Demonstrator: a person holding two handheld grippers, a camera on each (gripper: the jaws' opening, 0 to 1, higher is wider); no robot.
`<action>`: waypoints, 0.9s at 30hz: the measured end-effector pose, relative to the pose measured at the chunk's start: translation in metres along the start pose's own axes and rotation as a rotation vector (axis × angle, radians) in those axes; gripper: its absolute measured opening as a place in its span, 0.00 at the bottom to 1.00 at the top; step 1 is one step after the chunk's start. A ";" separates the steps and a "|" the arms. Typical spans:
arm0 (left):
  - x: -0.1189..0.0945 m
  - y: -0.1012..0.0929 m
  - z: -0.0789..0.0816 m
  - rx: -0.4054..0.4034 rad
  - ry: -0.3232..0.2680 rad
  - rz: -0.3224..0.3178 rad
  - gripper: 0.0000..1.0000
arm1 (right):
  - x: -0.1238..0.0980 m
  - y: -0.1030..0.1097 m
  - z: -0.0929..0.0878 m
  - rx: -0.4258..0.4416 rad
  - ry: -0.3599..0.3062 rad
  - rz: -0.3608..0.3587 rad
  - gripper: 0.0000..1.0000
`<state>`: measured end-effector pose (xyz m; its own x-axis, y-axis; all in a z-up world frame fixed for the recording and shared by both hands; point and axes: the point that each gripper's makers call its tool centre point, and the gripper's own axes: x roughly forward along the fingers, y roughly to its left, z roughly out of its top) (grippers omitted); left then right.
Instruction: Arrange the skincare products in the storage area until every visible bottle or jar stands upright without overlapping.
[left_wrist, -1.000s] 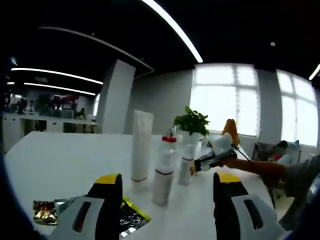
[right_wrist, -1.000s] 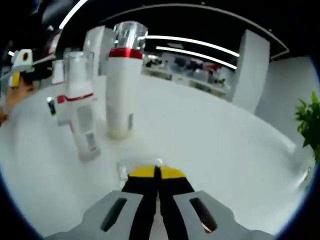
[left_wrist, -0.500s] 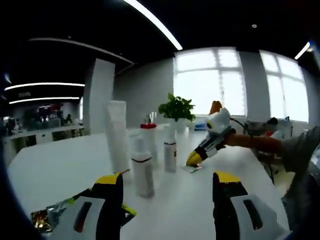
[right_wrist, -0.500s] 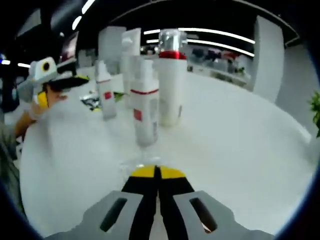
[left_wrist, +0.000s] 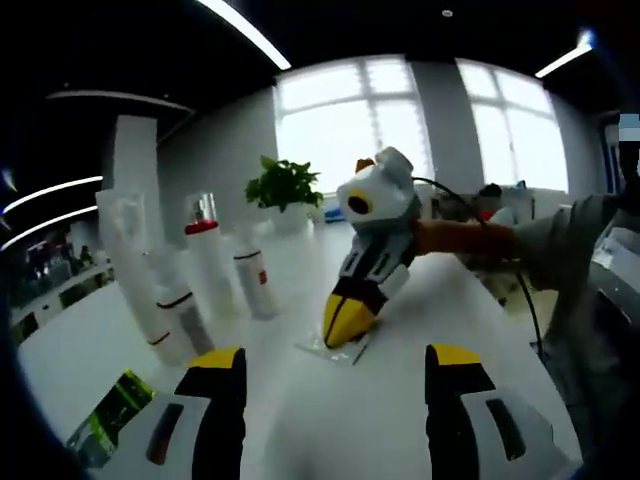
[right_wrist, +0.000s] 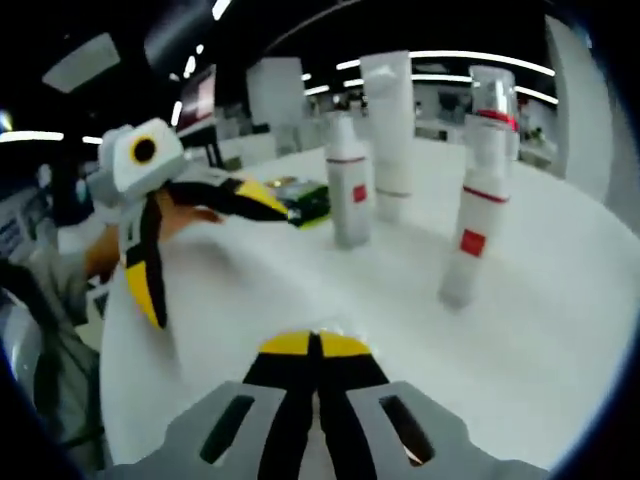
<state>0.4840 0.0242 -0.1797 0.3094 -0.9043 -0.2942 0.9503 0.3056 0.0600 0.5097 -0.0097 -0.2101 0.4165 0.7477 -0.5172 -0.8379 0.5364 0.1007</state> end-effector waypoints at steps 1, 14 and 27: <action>0.000 0.000 -0.001 -0.001 0.003 -0.005 0.75 | 0.003 0.005 0.001 0.000 0.000 0.009 0.00; 0.005 -0.007 -0.021 0.041 0.081 -0.029 0.74 | 0.018 0.051 0.009 -0.032 0.052 0.117 0.00; 0.006 -0.016 -0.023 0.051 0.086 -0.071 0.57 | -0.019 0.032 -0.001 -0.128 -0.008 0.003 0.00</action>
<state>0.4697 0.0203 -0.2041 0.2388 -0.8937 -0.3797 0.9710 0.2239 0.0837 0.4746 -0.0076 -0.1978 0.4159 0.7529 -0.5100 -0.8773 0.4798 -0.0072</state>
